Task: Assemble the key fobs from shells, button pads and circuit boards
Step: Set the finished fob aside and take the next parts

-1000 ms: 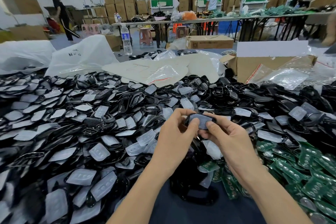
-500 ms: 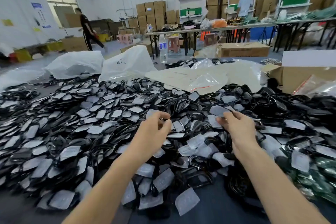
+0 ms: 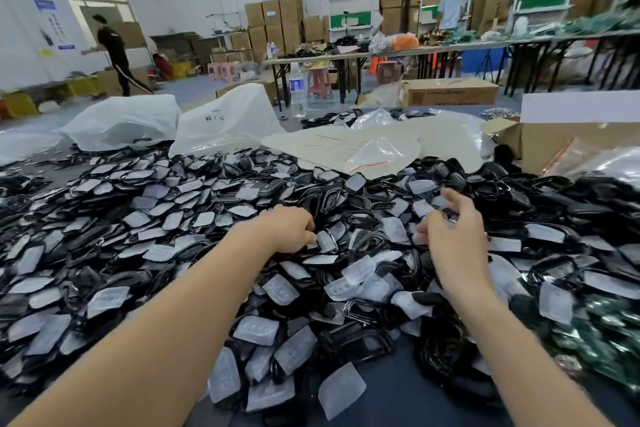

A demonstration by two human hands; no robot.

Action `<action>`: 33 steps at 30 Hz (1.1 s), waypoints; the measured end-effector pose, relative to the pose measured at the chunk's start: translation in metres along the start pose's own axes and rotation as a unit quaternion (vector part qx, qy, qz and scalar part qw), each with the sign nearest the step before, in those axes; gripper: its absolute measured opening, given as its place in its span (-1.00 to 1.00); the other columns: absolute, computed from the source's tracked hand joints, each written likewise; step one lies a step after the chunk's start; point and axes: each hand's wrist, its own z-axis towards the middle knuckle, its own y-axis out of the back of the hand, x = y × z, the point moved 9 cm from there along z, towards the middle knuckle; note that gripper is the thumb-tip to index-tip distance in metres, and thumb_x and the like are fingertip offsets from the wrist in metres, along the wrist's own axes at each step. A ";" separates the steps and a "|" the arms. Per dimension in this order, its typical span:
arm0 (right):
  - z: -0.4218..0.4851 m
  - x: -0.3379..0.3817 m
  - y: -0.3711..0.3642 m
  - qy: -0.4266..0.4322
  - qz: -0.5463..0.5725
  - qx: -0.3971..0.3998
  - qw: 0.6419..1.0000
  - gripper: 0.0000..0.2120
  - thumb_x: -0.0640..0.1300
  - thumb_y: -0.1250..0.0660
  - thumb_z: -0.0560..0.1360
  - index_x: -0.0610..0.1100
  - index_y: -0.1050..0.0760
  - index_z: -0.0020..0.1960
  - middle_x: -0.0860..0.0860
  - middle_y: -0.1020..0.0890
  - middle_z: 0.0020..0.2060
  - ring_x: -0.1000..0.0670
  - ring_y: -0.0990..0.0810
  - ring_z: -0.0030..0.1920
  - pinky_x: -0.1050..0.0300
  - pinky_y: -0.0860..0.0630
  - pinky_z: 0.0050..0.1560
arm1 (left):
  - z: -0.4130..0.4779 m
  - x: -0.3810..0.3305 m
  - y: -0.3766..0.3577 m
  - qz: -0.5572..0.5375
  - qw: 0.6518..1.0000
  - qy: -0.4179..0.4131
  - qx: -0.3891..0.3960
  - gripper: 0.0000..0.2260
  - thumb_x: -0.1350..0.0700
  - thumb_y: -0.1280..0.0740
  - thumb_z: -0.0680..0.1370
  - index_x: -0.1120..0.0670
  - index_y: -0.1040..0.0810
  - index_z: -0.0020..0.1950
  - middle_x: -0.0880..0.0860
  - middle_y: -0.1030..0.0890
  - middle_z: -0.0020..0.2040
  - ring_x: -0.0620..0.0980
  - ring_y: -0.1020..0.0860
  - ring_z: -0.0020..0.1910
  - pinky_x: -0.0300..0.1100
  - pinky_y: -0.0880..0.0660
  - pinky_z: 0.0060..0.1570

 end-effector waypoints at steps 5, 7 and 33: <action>-0.020 0.006 0.000 0.032 -0.002 0.022 0.999 -0.73 -0.05 -0.18 0.63 0.30 -0.37 0.22 0.19 -0.40 0.20 -0.01 -0.68 -0.15 0.04 -0.60 -0.07 | 0.008 0.009 -0.008 -0.003 0.998 0.020 0.060 -0.57 -0.16 -0.31 0.61 -0.04 -0.45 0.43 0.14 -0.48 0.34 0.15 -0.38 0.35 0.15 -0.37 0.37; -0.023 0.007 0.002 0.035 0.012 0.027 0.999 -0.74 -0.05 -0.18 0.64 0.33 -0.39 0.16 0.25 -0.39 0.17 -0.01 -0.67 -0.13 -0.01 -0.62 -0.04 | 0.006 0.008 -0.006 -0.006 0.998 0.023 0.061 -0.59 -0.18 -0.34 0.59 -0.03 -0.50 0.37 0.11 -0.51 0.30 0.12 -0.39 0.32 0.11 -0.39 0.35; -0.077 0.010 0.003 -0.020 0.231 0.215 0.949 -0.79 0.09 -0.37 0.50 0.12 -0.67 0.09 -0.07 -0.72 -0.15 -0.01 -0.69 -0.22 0.23 -0.57 -0.26 | -0.081 -0.115 -0.007 -0.544 0.819 -0.163 -0.080 -0.75 -0.03 -0.45 0.56 0.05 -0.42 -0.09 0.02 -0.68 -0.30 -0.08 -0.61 -0.35 -0.30 -0.46 -0.38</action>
